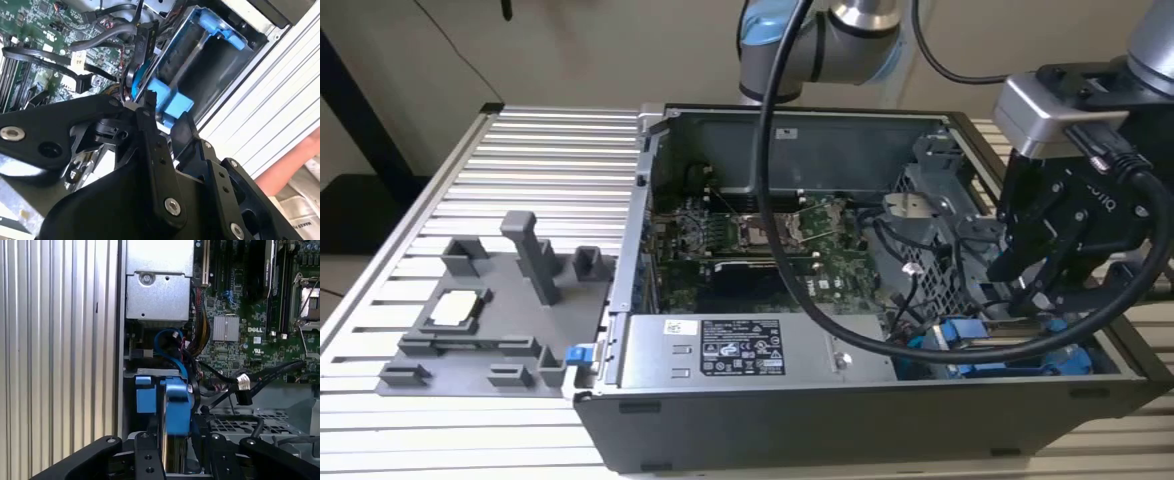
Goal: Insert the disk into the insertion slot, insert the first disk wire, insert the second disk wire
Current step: 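Insert the disk into the insertion slot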
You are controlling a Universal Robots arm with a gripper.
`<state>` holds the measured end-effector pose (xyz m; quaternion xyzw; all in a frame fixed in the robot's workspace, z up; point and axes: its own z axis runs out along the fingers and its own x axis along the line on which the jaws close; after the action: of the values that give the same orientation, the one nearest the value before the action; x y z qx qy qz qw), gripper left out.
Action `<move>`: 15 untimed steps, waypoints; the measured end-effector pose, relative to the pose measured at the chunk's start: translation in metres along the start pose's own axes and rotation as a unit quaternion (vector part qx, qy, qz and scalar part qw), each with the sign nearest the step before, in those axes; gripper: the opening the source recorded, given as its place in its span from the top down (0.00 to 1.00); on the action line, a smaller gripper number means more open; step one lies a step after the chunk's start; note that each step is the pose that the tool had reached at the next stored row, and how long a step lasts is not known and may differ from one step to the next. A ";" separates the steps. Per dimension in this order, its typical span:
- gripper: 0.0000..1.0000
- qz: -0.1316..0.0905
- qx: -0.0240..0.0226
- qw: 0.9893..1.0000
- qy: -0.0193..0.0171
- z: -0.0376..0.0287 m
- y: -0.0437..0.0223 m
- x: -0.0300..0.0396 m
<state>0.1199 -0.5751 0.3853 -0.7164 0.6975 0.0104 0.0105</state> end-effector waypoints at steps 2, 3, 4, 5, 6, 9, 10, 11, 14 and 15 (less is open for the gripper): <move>0.60 0.000 0.000 1.000 0.000 -0.0012 0.0000 -0.0002; 0.60 0.000 0.000 1.000 0.000 -0.0054 0.0000 -0.0003; 0.60 0.000 0.000 1.000 0.000 -0.0102 0.0001 -0.0004; 0.60 0.000 0.000 1.000 0.000 -0.0147 0.0001 -0.0006; 0.60 0.000 0.000 1.000 0.000 -0.0183 0.0001 -0.0009; 0.60 -0.001 0.015 1.000 -0.002 -0.0195 0.0020 -0.0013; 0.60 -0.001 0.024 1.000 -0.004 -0.0195 0.0027 -0.0014; 0.60 -0.001 0.033 0.999 -0.004 -0.0195 0.0034 -0.0014; 0.60 -0.002 0.060 0.998 -0.007 -0.0195 0.0047 -0.0015; 0.60 -0.002 0.069 0.998 -0.008 -0.0195 0.0052 -0.0017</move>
<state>0.1147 -0.5741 0.4049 -0.7156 0.6947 -0.0322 0.0656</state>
